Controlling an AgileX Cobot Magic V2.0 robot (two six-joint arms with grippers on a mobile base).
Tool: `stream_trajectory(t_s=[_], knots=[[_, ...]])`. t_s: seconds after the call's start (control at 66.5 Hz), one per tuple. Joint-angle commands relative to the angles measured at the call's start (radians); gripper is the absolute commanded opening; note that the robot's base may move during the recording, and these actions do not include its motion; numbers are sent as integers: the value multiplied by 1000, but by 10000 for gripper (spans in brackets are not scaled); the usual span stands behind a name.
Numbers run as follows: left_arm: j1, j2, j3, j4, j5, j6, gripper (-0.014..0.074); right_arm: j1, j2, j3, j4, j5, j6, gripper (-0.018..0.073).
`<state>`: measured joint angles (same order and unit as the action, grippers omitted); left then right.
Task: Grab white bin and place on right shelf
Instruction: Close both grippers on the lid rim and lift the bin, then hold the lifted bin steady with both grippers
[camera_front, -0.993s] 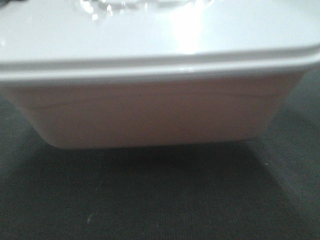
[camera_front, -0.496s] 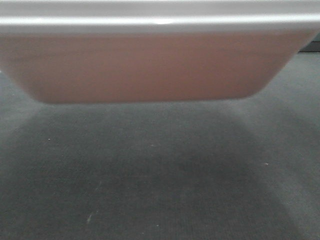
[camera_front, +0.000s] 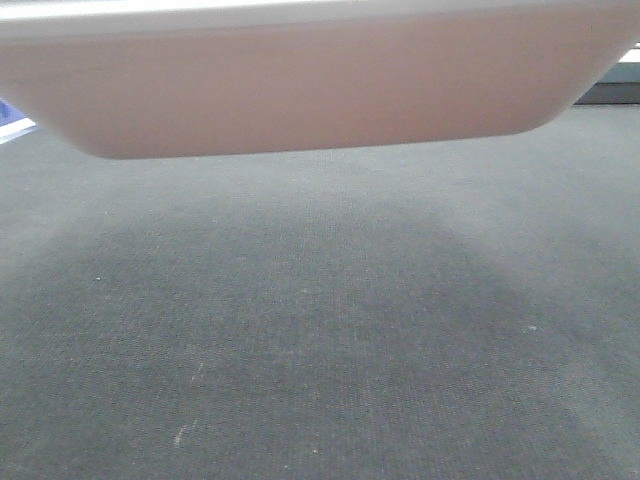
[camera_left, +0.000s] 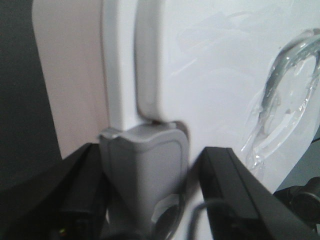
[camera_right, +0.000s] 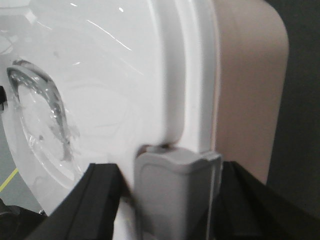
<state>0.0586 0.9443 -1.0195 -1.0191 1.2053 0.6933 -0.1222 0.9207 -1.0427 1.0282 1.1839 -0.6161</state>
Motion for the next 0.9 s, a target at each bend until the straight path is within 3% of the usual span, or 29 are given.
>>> stream_trajectory(t_s=[0.0,0.286,0.436,0.888], knots=[[-9,-16,-33,-202,22,15,248,8,-18,-35,177,131,-6,429],[-9,-16,-33,-220,14,15,248,8,-18,-35,177,128,-6,429],[-9,-16,-33,-265,4,15,218,8,-18,-35,177,127,-6,429],[-9,-16,-33,-264,12,15,208,8,-18,-35,177,126,-6,429]])
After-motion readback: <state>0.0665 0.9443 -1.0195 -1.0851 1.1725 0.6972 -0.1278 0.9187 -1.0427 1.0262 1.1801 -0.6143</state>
